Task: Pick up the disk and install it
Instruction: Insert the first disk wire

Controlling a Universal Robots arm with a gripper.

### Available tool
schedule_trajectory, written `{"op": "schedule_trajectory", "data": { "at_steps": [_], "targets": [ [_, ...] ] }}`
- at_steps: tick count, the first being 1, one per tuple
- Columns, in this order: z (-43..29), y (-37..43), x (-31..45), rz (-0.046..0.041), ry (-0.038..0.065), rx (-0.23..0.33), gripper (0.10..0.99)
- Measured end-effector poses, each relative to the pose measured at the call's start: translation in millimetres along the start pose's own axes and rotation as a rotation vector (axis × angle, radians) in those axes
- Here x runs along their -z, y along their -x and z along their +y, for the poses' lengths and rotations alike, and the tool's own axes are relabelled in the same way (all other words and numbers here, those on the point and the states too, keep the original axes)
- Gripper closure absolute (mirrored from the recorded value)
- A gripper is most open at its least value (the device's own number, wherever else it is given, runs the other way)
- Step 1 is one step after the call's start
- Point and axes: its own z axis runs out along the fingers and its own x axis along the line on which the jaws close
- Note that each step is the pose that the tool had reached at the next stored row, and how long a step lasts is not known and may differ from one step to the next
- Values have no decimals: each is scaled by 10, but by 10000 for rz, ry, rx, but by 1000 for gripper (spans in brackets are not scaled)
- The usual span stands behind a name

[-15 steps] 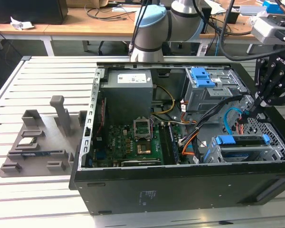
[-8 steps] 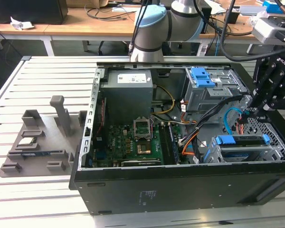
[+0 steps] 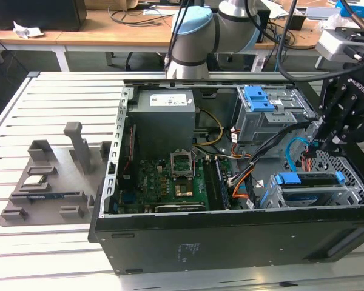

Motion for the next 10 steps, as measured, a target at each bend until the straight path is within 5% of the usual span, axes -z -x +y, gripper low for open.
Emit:
{"op": "schedule_trajectory", "data": {
  "at_steps": [2,7,8,10],
  "targets": [
    [-2,1,-24,61,-2,-4,725],
    [-2,1,-27,62,-1,-4,741],
    [-2,1,-28,61,-1,-3,871],
    [-2,1,-28,62,-2,-3,922]
  ]
}}
